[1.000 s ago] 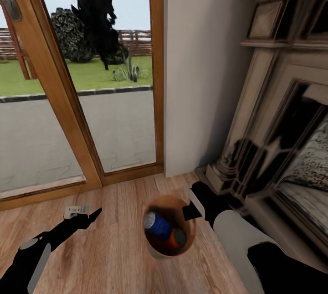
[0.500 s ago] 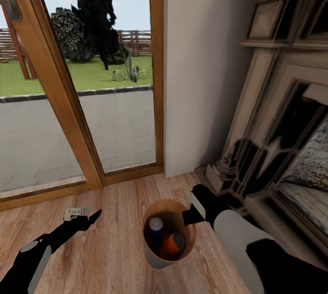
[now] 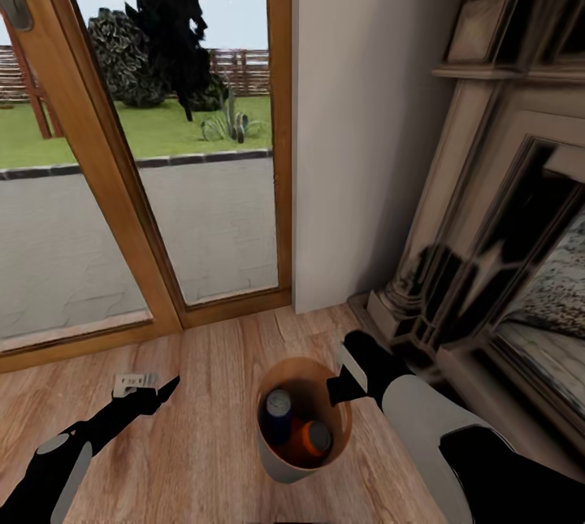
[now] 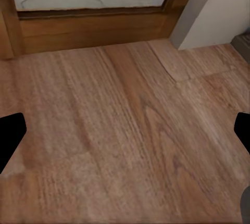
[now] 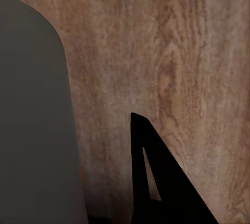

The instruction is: Put the three can of soda from the living room inside the tash can in the kitchen.

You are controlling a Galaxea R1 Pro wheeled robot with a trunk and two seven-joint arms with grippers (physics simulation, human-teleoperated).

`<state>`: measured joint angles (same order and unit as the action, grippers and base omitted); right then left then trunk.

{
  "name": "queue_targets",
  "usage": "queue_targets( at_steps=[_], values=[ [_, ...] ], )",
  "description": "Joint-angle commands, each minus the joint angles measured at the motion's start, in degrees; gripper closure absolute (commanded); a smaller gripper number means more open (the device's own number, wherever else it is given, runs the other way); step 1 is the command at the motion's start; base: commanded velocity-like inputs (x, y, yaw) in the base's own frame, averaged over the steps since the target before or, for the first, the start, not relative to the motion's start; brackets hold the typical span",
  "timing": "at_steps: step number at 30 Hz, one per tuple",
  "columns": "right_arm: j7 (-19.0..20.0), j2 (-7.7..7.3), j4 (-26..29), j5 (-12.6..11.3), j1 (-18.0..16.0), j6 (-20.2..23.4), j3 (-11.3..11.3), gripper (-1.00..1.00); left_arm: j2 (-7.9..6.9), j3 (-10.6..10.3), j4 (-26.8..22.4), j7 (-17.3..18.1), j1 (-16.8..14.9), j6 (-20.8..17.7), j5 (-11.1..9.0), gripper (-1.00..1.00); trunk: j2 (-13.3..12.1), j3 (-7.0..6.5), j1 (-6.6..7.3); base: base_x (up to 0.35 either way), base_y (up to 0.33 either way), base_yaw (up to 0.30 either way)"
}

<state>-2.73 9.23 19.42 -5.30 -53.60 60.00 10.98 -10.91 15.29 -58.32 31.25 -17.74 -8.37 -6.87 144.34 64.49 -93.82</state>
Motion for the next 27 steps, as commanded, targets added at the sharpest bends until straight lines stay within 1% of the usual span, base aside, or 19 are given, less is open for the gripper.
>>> queue_targets(
  at_steps=[1, 10, 27],
  values=[
    [0.0, 0.01, 0.0, -1.6, 0.0, 0.0, -0.2, 1.0, 0.0, 0.0, 0.1, 0.0, 0.0, 0.0, 0.0, -1.0, 0.0, 0.22, -0.01, 0.0, 0.0, 0.0],
    [-0.2, 0.0, 0.0, -1.5, 0.0, 0.0, 0.1, 1.0, 0.02, 0.0, 0.3, -0.1, 0.0, 0.0, 0.0, -1.0, 0.1, 2.22, -0.25, 0.0, 0.0, 0.0],
    [-0.3, -0.06, 0.1, -1.3, 0.0, 0.0, 0.2, 1.0, 0.02, -0.1, 0.6, -0.1, 0.0, 0.5, 0.0, -1.0, 0.1, 2.22, -0.25, 0.0, 0.0, 0.0]
  ],
)
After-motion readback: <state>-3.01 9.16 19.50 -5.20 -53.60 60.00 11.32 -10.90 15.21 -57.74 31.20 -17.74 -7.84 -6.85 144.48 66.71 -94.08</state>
